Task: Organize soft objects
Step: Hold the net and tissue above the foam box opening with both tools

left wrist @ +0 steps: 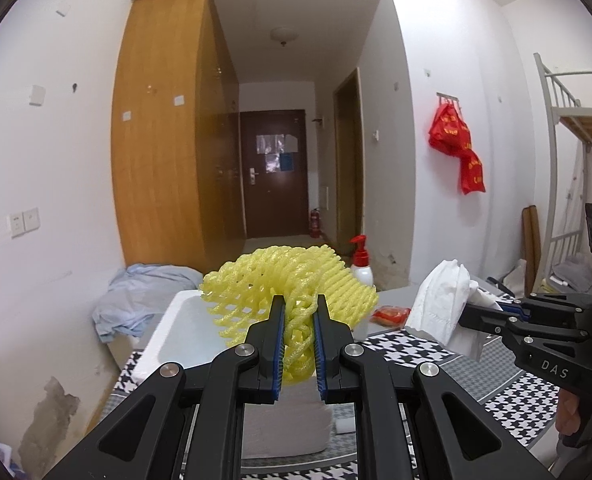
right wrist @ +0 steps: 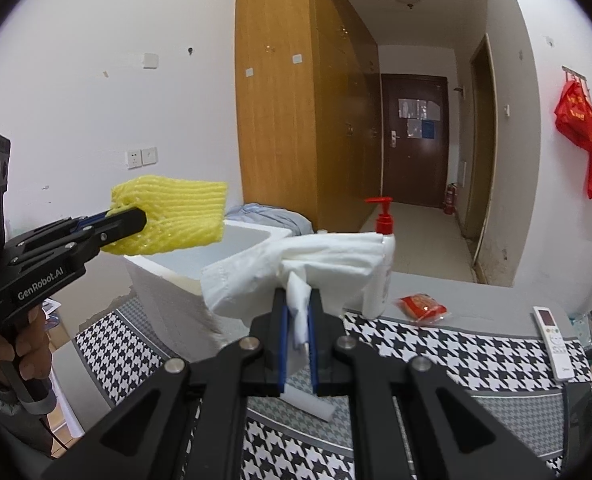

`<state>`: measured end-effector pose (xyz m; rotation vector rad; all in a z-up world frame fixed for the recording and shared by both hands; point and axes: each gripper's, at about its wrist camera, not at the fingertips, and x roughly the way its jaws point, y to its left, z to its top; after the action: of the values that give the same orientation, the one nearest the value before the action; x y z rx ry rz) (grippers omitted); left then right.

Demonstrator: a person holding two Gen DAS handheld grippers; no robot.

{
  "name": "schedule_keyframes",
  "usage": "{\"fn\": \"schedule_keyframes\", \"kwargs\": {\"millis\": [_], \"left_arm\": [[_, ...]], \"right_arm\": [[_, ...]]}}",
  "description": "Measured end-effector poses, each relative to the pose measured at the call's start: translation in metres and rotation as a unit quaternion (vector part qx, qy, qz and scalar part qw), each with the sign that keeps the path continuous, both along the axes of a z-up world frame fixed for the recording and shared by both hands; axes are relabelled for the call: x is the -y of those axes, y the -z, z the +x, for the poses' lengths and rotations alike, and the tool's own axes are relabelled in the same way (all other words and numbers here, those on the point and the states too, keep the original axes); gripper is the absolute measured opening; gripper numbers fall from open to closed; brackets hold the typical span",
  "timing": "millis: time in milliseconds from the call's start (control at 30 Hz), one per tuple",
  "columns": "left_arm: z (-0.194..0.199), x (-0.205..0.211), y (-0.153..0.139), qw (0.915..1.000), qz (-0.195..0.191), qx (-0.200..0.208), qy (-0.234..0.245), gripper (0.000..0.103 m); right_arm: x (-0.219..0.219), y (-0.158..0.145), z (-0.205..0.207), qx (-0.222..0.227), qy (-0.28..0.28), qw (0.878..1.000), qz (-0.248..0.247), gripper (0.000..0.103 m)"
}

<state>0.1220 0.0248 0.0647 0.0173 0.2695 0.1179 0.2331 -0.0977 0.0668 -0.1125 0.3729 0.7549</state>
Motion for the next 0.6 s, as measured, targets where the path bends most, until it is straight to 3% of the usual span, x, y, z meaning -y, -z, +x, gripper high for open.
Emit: {"fn": "schedule_keyframes", "kwargs": {"millis": [600], "left_arm": [[-0.023,-0.032,0.001,0.9989,-0.01,0.004,-0.046,0.013]], "right_arm": [[-0.038,-0.002,-0.01,0.0,-0.045,0.999,-0.001,0.011]]}}
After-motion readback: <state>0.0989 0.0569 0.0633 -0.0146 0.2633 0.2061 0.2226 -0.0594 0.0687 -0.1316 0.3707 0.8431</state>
